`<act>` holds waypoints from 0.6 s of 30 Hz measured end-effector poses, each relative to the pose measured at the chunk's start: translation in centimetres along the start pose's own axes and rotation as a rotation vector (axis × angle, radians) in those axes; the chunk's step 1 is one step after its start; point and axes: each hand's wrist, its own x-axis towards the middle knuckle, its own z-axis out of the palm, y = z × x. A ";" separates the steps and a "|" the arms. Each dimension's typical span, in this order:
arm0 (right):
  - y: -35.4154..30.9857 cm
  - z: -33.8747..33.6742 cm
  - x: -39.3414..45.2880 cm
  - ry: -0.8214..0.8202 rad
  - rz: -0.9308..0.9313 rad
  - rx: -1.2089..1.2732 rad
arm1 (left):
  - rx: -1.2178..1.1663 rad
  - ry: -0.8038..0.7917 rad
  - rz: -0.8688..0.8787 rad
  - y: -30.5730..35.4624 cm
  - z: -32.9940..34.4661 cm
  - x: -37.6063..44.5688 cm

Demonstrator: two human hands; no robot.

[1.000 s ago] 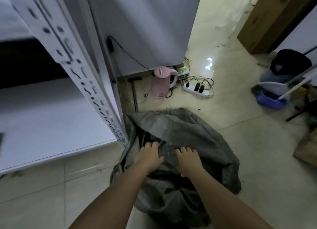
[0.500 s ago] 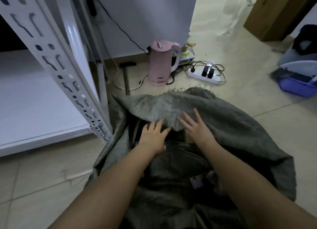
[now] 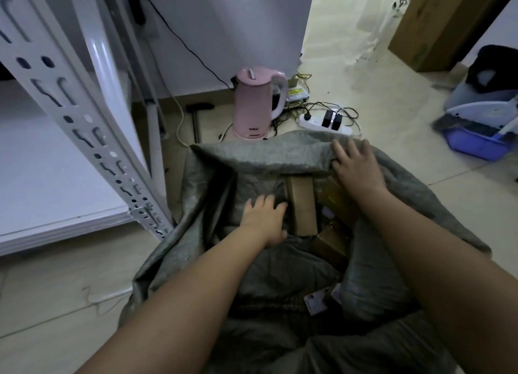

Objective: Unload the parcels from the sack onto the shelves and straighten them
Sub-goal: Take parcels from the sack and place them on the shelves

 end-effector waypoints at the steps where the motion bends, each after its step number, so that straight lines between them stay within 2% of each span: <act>1: 0.0 0.2 -0.2 0.027 -0.016 0.045 | -0.073 0.025 0.004 0.5 0.0 0.2; 5: 0.7 0.4 -0.9 0.018 0.060 0.337 | -0.479 0.022 -0.039 3.8 -0.8 2.3; 10: 1.3 0.7 -1.1 0.023 0.034 0.460 | -1.377 -0.035 -0.271 8.7 -1.3 6.0; 12: 1.7 0.9 -1.2 0.058 0.008 0.453 | -1.640 -0.068 -0.338 10.1 -1.1 7.3; 14: 2.2 1.2 -1.5 0.068 0.016 0.428 | -1.774 -0.160 -0.323 10.8 -0.9 8.3; 18: 3.7 2.3 -3.0 0.000 0.183 0.444 | -1.891 -0.272 -0.301 12.0 -0.5 9.1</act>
